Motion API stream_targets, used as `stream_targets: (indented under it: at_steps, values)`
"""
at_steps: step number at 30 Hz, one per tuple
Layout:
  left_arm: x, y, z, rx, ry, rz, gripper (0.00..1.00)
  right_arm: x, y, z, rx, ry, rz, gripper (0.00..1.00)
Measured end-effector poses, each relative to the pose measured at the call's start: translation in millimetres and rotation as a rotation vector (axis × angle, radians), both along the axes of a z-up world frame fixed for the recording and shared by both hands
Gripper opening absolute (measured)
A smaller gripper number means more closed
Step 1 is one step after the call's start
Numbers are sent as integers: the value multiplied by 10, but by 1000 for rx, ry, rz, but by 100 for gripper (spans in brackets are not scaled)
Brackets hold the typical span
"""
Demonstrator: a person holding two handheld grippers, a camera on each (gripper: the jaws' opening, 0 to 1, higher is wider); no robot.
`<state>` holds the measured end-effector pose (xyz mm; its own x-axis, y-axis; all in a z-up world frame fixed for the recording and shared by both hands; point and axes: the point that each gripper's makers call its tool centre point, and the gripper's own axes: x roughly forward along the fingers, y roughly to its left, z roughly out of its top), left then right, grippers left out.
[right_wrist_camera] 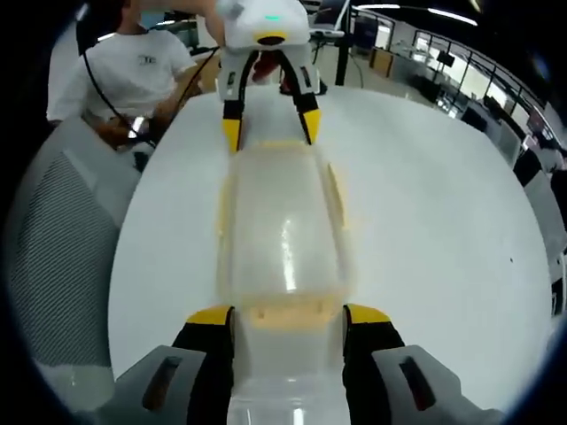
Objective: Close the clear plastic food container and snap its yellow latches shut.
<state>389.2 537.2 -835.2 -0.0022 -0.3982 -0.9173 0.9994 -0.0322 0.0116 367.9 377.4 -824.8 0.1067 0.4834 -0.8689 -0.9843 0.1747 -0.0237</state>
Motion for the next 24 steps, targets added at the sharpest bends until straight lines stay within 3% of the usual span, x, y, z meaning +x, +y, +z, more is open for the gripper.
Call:
stream_targets:
  at_steps: [15, 24]
  values:
    - [-3, -9, -14, 38, 0, -24, 56, 19, 4, -107, -116, 21, 28, 47]
    - [29, -15, -5, 56, -1, -18, 52, 53, 22, -140, -126, 42, 24, 45]
